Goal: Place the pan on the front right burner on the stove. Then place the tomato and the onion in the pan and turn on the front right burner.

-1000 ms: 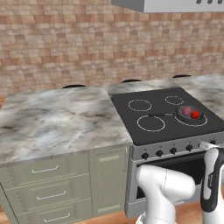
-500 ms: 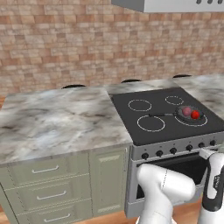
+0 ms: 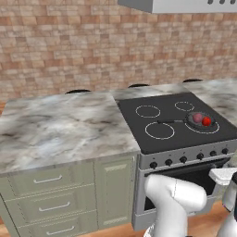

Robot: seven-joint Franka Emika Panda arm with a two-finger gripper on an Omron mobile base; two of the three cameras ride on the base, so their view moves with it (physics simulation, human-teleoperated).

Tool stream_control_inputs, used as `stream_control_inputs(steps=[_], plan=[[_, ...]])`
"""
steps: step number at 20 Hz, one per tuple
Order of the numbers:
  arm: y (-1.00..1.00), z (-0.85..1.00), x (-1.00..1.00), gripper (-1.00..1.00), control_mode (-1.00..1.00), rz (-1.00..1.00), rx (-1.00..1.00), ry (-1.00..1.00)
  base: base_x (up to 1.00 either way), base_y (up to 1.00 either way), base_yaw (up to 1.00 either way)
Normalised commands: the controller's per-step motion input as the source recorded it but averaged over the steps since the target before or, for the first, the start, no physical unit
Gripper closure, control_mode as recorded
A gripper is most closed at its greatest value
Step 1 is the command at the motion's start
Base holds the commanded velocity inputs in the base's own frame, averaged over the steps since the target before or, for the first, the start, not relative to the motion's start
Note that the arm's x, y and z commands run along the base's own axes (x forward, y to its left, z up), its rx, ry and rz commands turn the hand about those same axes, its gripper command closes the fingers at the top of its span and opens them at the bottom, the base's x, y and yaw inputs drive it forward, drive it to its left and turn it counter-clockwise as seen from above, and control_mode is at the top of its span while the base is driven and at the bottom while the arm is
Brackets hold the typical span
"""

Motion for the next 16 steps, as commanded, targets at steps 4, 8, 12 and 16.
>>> stream_control_inputs(steps=[4,8,12,16], plan=[[-0.28,-0.30,0.01,-1.00,-1.00,0.12,-0.08,-0.16,0.00,0.00,0.00],[-0.28,-0.09,0.03,-1.00,-1.00,0.10,-0.04,-0.19,0.00,0.00,0.00],[-0.06,0.02,0.10,-1.00,-1.00,0.03,-0.01,-0.06,0.00,0.00,0.00],[0.00,0.12,0.06,-1.00,-1.00,0.00,-0.06,0.03,0.00,0.00,0.00]])
